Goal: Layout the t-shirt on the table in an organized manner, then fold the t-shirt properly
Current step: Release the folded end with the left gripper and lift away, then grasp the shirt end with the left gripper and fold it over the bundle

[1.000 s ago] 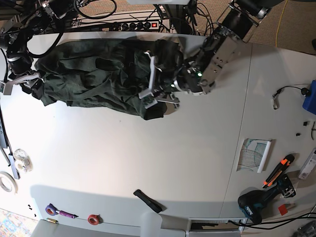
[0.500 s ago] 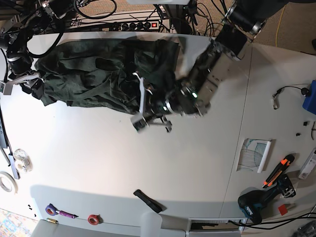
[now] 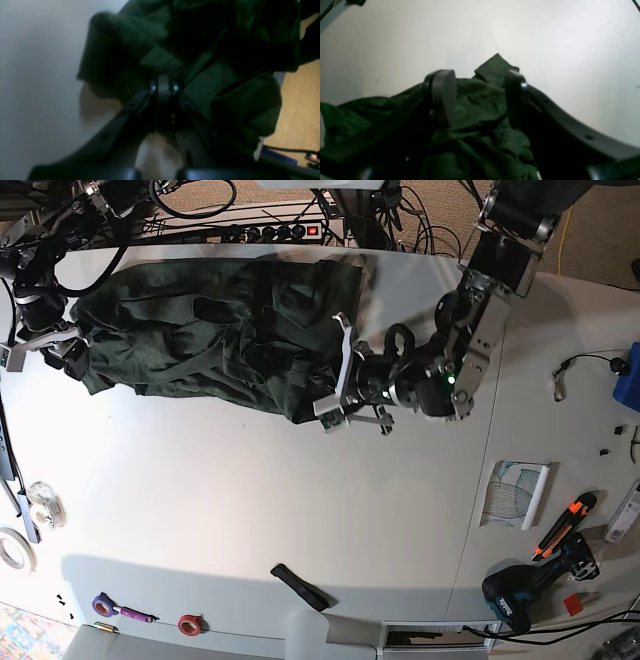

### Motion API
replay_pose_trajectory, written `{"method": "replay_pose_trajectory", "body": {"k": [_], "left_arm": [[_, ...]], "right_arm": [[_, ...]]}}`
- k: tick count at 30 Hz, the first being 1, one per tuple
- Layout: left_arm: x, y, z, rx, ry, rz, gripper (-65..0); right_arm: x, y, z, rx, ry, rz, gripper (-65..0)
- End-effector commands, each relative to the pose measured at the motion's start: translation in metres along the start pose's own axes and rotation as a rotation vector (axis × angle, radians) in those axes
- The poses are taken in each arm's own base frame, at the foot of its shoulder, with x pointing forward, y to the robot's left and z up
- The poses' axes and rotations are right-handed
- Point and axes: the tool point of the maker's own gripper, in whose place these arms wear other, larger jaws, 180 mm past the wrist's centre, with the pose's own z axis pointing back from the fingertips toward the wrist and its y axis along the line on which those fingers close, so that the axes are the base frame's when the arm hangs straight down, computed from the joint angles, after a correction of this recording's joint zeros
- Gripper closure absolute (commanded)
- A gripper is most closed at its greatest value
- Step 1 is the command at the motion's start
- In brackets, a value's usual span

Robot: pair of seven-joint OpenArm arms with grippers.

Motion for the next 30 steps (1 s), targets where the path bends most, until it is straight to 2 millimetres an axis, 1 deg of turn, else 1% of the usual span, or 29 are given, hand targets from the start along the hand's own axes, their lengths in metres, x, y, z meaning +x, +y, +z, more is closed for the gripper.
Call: {"method": "replay_pose_trajectory", "body": {"k": [1,5,10,13,15,18,23,27,30], "left_arm": [[0.013,0.002,0.004,0.011,-0.043,-0.022,0.0],[0.011,0.0,-0.002,0.027,-0.046,-0.027,0.0],[0.004,0.005,-0.006,0.037,-0.031,-0.01,0.0],[-0.003,0.006,-0.014,0.023,-0.032,0.026,0.0],[-0.003,0.005,-0.02,0.009,-0.046,0.052,0.0],[0.003,-0.001,-0.03,-0.015,-0.066,0.074,0.0],[0.028,-0.011,-0.037,-0.038,-0.115,0.069,0.0],[0.042,-0.01,-0.037,-0.038,-0.139,0.054,0.0],[0.045,-0.007,-0.036,-0.032,-0.143,0.047,0.0]], "right_arm": [[0.015,0.001,0.003,0.009,-0.046,0.022,-31.1],[0.011,0.0,0.004,0.005,-0.029,0.023,-31.1],[0.002,-0.003,0.007,-0.003,-0.005,0.025,-31.1],[-0.001,-0.004,0.008,-0.006,0.002,0.026,-31.1],[-0.001,-0.004,0.008,-0.005,0.002,0.026,-31.1],[0.0,-0.004,0.008,-0.003,0.001,0.025,-31.0],[0.001,-0.002,0.008,0.006,-0.005,0.022,-31.1],[0.001,-0.002,0.008,0.006,-0.005,0.022,-31.1],[0.001,-0.002,0.008,0.006,-0.006,0.022,-31.1]]}}
